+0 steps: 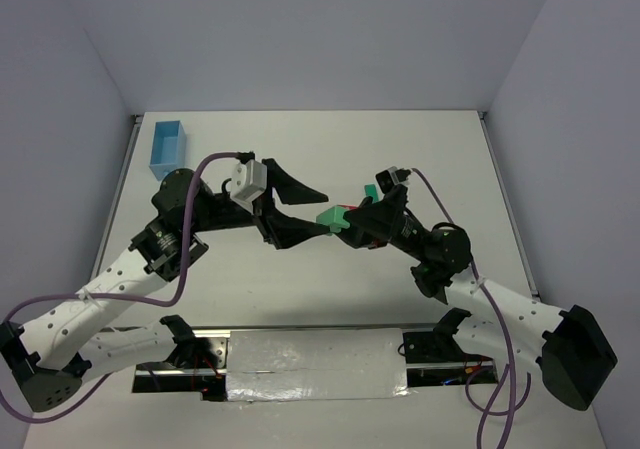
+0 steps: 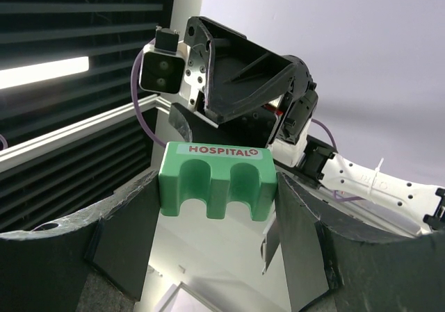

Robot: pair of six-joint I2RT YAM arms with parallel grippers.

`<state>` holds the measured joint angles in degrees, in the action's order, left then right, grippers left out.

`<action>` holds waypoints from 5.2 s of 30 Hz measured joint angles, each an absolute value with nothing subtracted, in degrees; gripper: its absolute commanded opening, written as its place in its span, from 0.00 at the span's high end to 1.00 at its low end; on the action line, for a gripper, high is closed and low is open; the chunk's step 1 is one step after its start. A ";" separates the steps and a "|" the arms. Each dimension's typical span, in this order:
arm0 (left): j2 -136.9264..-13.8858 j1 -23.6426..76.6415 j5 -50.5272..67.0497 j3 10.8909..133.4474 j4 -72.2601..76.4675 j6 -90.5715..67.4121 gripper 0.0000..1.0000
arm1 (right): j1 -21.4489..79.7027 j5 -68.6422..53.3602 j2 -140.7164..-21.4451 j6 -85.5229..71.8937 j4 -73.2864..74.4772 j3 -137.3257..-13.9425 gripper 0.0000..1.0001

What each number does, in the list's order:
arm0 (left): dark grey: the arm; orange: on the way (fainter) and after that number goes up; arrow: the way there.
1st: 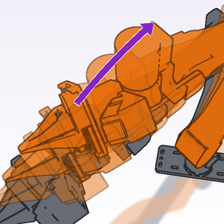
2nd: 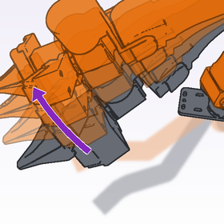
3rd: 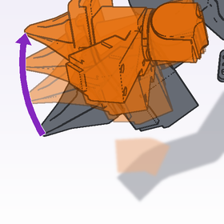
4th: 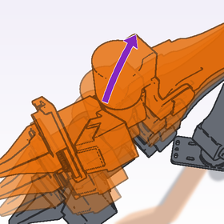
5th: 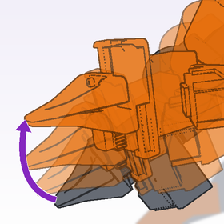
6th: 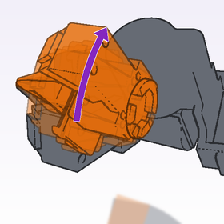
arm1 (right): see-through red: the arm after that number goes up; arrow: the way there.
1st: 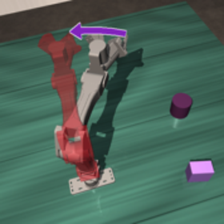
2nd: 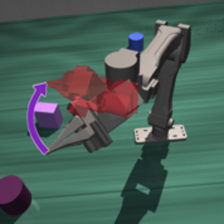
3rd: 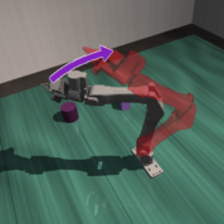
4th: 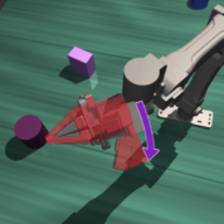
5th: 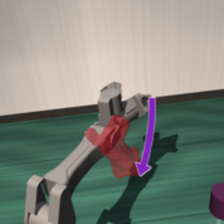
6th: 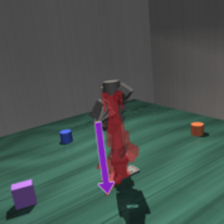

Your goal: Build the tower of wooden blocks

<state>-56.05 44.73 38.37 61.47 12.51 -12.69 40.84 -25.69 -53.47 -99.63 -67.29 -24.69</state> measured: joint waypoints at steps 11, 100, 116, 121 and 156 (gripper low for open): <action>-56.77 44.73 39.75 60.31 12.34 -12.67 0.51 | 40.82 -25.58 -54.46 -100.07 -68.42 -24.71 0.65; -123.00 11.40 27.00 116.16 -55.46 55.64 0.98 | 7.49 -34.72 -39.33 -33.56 4.69 -29.80 0.00; -125.34 7.88 29.91 116.36 -53.08 55.96 0.88 | 7.46 -37.15 -40.14 -33.63 2.92 -28.80 0.00; -128.01 7.86 30.57 116.38 -52.25 55.51 0.85 | 7.46 -37.17 -40.21 -33.61 2.92 -28.51 0.00; -130.41 8.86 30.70 116.79 -51.90 53.76 0.68 | 7.46 -37.34 -40.36 -33.61 2.92 -28.49 0.00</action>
